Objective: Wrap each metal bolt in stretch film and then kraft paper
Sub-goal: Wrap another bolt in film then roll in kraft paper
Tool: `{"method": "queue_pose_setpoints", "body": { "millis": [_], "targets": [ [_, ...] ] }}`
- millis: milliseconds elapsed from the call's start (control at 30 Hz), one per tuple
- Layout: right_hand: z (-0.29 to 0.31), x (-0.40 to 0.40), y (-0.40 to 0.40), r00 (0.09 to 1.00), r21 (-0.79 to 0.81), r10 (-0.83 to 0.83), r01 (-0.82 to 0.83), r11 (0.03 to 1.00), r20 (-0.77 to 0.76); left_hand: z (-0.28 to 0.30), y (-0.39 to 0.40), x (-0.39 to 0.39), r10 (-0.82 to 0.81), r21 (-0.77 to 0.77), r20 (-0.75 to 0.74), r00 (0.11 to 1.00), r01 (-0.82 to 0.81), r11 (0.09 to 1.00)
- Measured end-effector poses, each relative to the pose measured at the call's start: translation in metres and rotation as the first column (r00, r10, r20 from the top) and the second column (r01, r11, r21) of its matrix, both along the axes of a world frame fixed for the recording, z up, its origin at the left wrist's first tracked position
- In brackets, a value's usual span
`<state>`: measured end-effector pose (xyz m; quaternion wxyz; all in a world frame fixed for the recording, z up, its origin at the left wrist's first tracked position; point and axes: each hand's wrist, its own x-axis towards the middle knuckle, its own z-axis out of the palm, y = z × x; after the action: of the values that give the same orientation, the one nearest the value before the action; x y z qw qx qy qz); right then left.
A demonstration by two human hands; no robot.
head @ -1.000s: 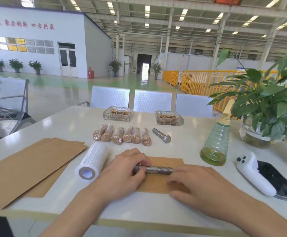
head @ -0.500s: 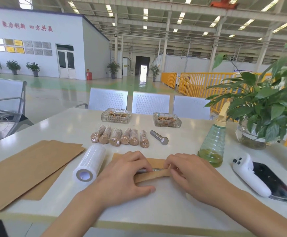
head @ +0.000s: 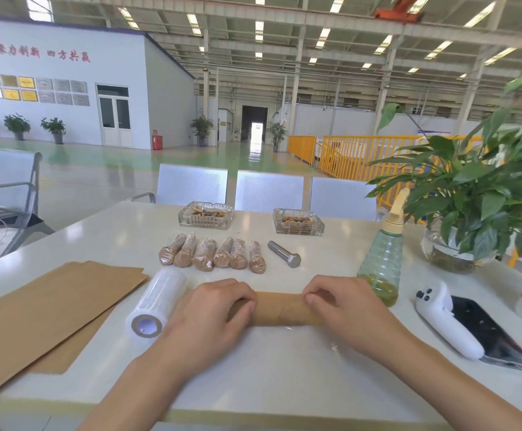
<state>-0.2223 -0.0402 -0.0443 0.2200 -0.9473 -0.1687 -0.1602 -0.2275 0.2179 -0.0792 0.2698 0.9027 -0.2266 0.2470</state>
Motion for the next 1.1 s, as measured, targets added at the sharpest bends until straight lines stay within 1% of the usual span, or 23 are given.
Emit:
{"method": "queue_pose_setpoints", "body": {
  "millis": [100,367,500,600,667,733,767,800,833,867,933,1000,1100],
  "targets": [
    [-0.001,0.012,0.007,0.997,0.048,-0.056,0.058,0.997,-0.044,0.0,0.0,0.0,0.03,-0.007,0.014,0.999,-0.03,1.0],
    [-0.009,0.027,0.018,0.982,0.079,-0.13,0.141,0.987,-0.139,0.002,-0.001,-0.001,0.011,0.044,0.028,1.0,-0.012,0.999],
    [-0.013,0.028,0.022,0.977,0.059,-0.139,0.15,0.987,-0.163,0.004,-0.002,-0.002,0.087,0.069,0.008,0.996,-0.087,0.994],
    [-0.015,0.025,0.024,0.982,0.055,-0.125,0.134,0.99,-0.138,0.001,-0.004,-0.001,0.159,0.128,0.008,0.987,-0.159,0.979],
    [-0.016,0.021,0.026,0.987,0.001,-0.137,0.138,0.99,-0.089,-0.001,-0.006,-0.002,0.178,0.148,0.007,0.984,-0.177,0.973],
    [-0.017,0.016,0.027,0.982,-0.1,-0.173,0.18,0.979,0.07,-0.001,-0.007,-0.001,0.186,0.155,0.011,0.983,-0.185,0.97],
    [-0.016,0.012,0.029,0.972,-0.103,-0.158,0.178,0.979,0.173,-0.001,-0.007,-0.001,0.183,0.155,0.011,0.983,-0.183,0.971],
    [-0.014,0.008,0.032,0.96,-0.084,-0.112,0.138,0.987,0.255,-0.001,-0.007,-0.001,0.175,0.149,0.009,0.984,-0.175,0.973],
    [-0.011,0.003,0.035,0.954,-0.071,-0.049,0.073,0.995,0.294,0.0,-0.007,-0.002,0.165,0.139,0.003,0.986,-0.164,0.977],
    [-0.01,0.0,0.039,0.953,-0.085,0.015,0.011,0.996,0.303,0.001,-0.006,-0.002,0.16,0.131,-0.004,0.987,-0.158,0.979],
    [-0.009,-0.003,0.045,0.962,-0.153,0.094,-0.055,0.987,0.256,0.001,-0.007,-0.001,0.166,0.13,-0.008,0.986,-0.163,0.978],
    [-0.009,-0.001,0.046,0.978,-0.163,0.101,-0.071,0.984,0.184,0.0,-0.008,-0.002,0.175,0.139,0.0,0.985,-0.173,0.975],
    [-0.01,0.004,0.042,0.991,-0.136,0.066,-0.049,0.989,0.119,0.0,-0.008,-0.003,0.167,0.118,0.003,0.986,-0.166,0.979]
  ]
}}
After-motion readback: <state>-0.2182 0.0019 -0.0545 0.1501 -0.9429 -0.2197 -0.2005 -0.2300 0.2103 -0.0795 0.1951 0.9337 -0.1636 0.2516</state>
